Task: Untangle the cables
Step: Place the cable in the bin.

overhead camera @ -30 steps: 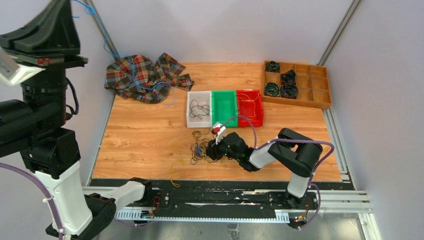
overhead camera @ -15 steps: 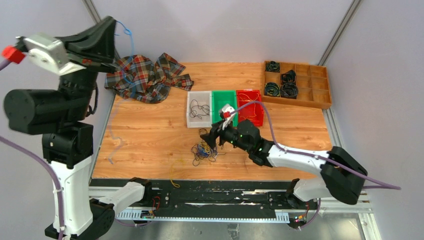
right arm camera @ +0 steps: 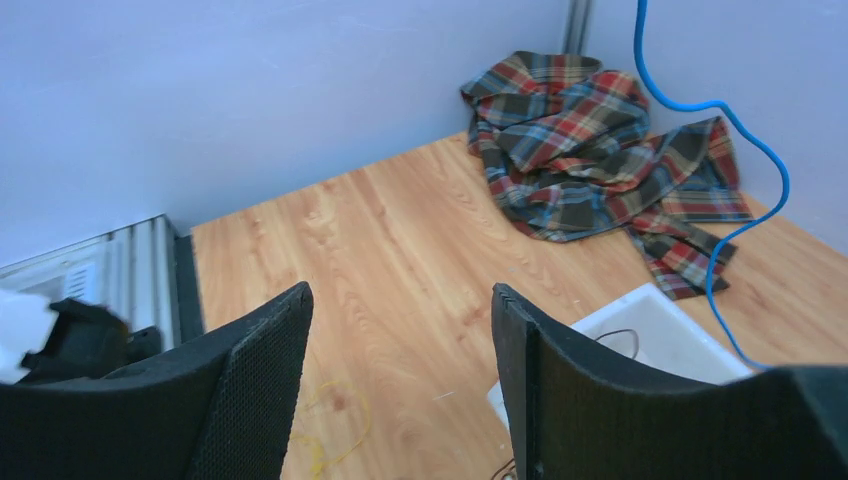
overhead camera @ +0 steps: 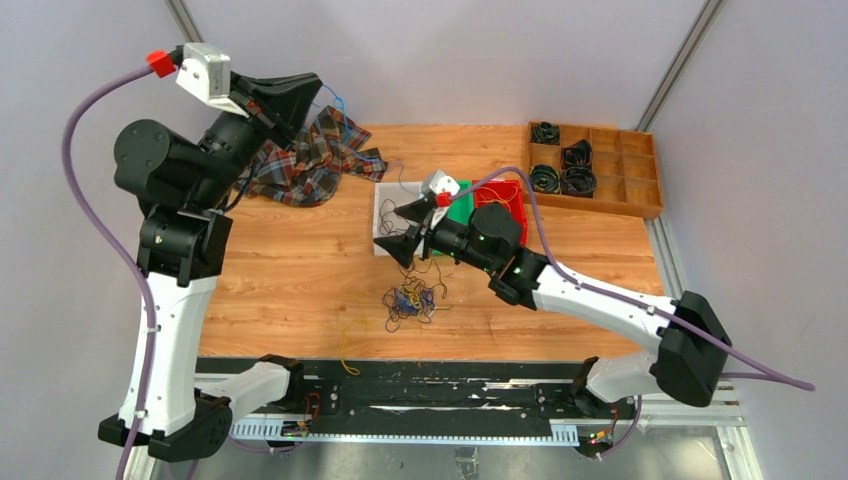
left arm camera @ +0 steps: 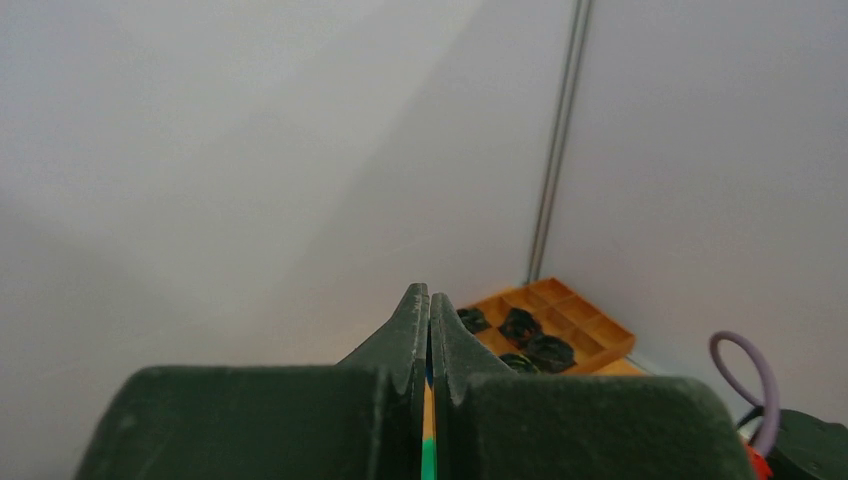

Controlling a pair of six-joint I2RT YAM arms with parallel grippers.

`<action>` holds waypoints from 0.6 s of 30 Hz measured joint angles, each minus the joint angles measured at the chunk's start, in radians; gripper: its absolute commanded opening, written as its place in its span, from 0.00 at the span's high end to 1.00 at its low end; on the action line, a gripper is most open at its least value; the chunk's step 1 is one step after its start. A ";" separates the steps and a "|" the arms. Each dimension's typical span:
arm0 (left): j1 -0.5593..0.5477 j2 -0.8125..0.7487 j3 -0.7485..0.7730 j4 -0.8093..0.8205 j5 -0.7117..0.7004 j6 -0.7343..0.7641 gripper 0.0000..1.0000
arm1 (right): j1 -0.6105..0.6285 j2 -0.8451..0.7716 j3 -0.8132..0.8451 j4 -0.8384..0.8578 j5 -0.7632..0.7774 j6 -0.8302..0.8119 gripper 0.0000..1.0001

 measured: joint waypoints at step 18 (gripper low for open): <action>0.000 0.041 0.000 -0.040 0.114 -0.112 0.99 | -0.057 0.240 0.198 0.046 0.006 -0.045 0.34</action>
